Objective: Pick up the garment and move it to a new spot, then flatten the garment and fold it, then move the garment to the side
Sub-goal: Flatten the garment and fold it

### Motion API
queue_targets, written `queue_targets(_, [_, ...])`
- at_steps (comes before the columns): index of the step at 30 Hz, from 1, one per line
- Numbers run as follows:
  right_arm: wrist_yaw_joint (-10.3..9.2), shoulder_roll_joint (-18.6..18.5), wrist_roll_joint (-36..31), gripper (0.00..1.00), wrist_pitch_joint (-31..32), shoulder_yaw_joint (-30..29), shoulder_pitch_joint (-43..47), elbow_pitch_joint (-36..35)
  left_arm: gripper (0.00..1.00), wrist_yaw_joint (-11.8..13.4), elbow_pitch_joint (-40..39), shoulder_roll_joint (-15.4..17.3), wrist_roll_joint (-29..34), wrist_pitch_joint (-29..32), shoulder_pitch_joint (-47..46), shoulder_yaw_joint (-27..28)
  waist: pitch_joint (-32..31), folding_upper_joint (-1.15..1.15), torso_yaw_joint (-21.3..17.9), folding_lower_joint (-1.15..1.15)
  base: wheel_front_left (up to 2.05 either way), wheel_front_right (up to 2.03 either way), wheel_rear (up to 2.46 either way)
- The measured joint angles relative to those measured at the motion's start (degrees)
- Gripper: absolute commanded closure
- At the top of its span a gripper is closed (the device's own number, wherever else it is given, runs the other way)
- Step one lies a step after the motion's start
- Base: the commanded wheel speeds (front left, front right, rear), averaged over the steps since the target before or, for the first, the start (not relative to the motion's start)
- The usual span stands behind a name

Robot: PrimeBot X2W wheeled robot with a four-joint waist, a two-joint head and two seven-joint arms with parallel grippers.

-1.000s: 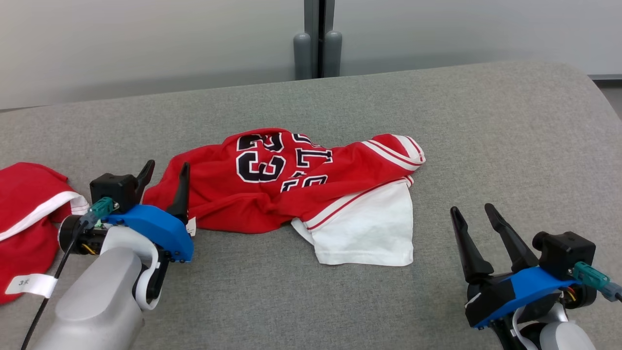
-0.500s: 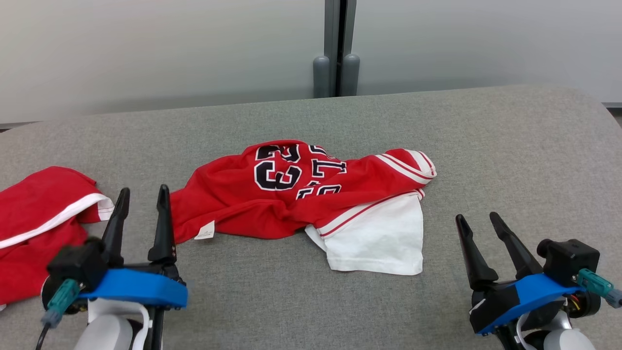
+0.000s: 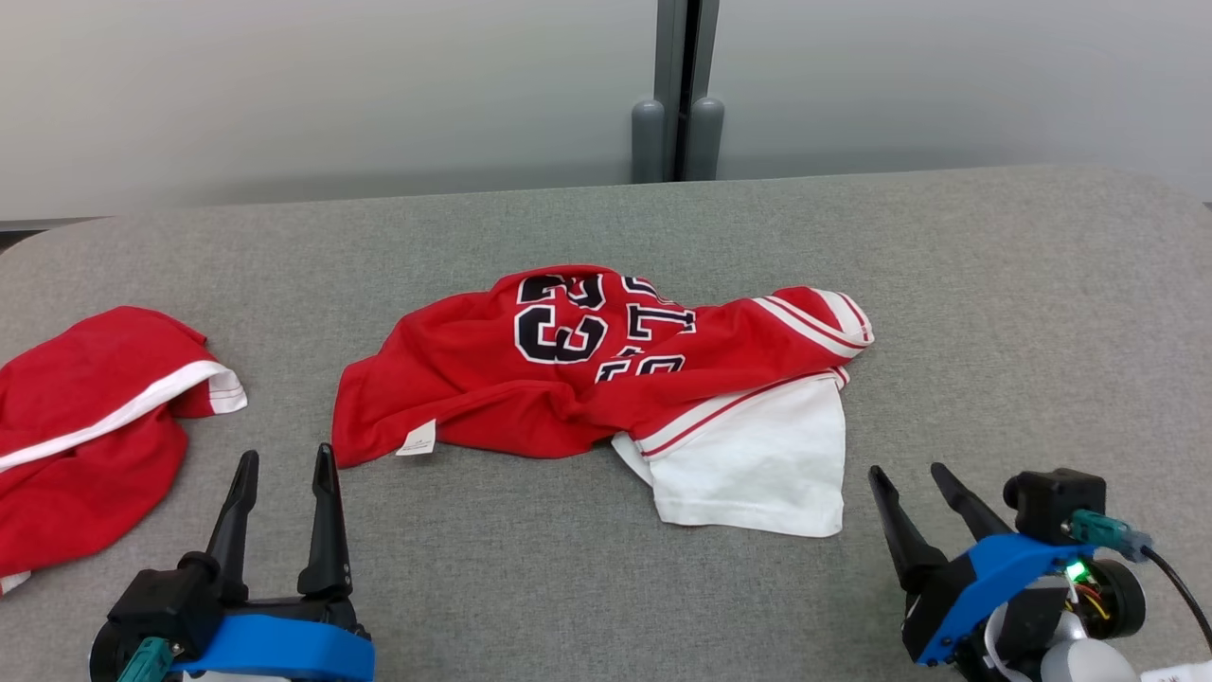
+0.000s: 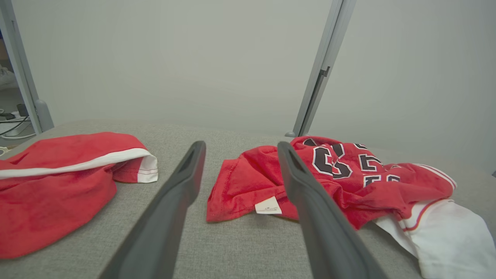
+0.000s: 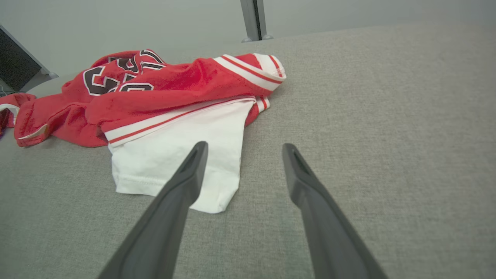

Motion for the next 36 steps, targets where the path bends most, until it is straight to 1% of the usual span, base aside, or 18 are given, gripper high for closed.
queue_targets(7, [0.0,0.0,-0.55,0.0,6.32,1.36,-6.36,11.09,0.0,-0.85,1.14,-0.4,0.62,0.0,-1.3,-0.52,0.73,0.0,0.98,0.0,0.0,0.0,0.0])
queue_targets(12, [0.01,0.09,-2.64,0.0,6.92,3.75,-10.45,17.17,0.0,-1.1,1.8,-0.49,0.68,-0.01,-1.48,-0.73,0.94,0.0,1.41,0.0,0.0,0.0,0.0])
queue_targets(16, [0.0,0.05,-3.11,0.0,6.65,4.26,-12.33,20.64,0.0,-1.21,1.99,-0.46,0.68,0.0,-1.51,-0.83,0.93,0.0,1.71,0.0,0.0,0.0,0.0])
queue_targets(23, [0.0,0.04,-2.61,0.0,4.23,4.88,-15.63,24.19,0.0,-1.18,2.04,-0.3,0.66,0.0,-1.49,-1.01,0.97,0.0,1.85,0.0,0.0,0.0,0.0])
queue_targets(33, [0.0,0.04,-0.45,0.0,0.98,6.04,-21.21,29.43,0.0,-1.05,1.56,0.04,0.6,0.33,-2.14,-1.6,1.87,0.0,2.45,0.0,0.0,0.0,0.0])
queue_targets(36, [0.01,0.12,-0.3,0.0,0.09,5.02,-22.07,31.41,0.0,-0.99,1.53,0.14,0.58,0.35,-2.32,-1.66,2.22,0.0,2.58,0.0,0.0,0.0,0.0])
